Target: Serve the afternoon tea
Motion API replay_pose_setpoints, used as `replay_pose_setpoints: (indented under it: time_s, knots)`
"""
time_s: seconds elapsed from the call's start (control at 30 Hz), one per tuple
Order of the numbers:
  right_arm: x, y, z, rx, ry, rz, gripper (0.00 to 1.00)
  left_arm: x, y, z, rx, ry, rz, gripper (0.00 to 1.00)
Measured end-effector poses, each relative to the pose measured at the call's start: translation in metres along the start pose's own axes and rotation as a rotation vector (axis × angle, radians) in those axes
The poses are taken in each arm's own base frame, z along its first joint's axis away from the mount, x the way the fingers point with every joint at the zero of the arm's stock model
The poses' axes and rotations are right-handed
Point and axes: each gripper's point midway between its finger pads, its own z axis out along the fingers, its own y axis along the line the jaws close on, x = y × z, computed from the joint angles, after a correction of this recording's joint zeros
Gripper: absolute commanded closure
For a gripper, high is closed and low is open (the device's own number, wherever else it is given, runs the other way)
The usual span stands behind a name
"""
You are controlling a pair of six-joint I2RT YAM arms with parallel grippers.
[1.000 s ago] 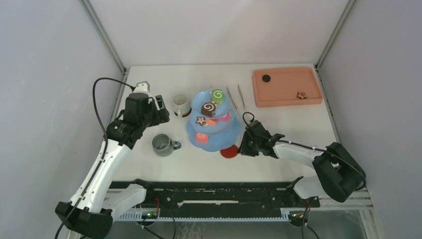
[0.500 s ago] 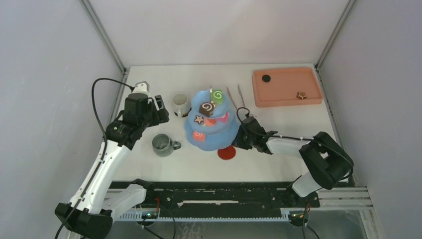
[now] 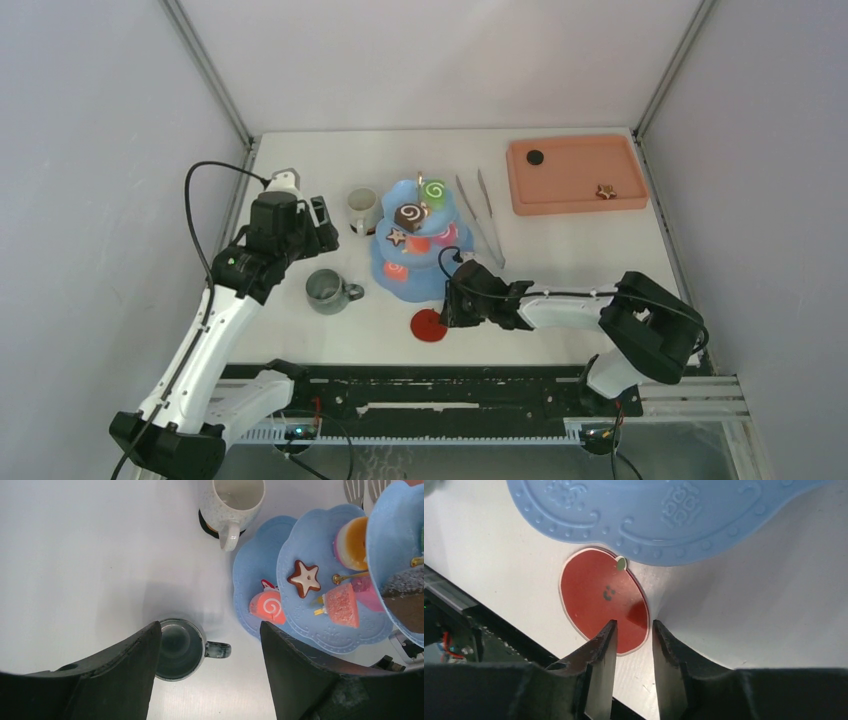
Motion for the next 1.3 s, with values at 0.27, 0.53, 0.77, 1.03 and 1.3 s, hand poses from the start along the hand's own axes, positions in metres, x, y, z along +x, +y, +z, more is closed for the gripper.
replay_pose_setpoints:
  time_s: [0.27,0.53,0.77,1.03,1.3]
  knots:
    - [0.017,-0.005,-0.017,0.058,0.001,-0.228,0.28,0.0,0.0,-0.001,0.001,-0.002,0.0,0.23]
    - [0.047,0.007,-0.021,0.072,0.0,-0.497,0.26,0.0,0.0,-0.001,0.001,-0.002,-0.001,0.23]
    - [0.034,0.013,-0.006,0.124,-0.054,-0.608,0.31,0.0,0.001,-0.001,-0.002,0.0,-0.001,0.23]
    - [0.023,0.032,0.013,0.098,-0.086,-0.712,0.38,-0.004,0.017,0.001,-0.044,-0.006,-0.039,0.23]
    - [0.014,0.068,0.036,0.047,-0.09,-0.78,0.37,-0.012,0.04,-0.005,-0.081,-0.027,-0.109,0.23]
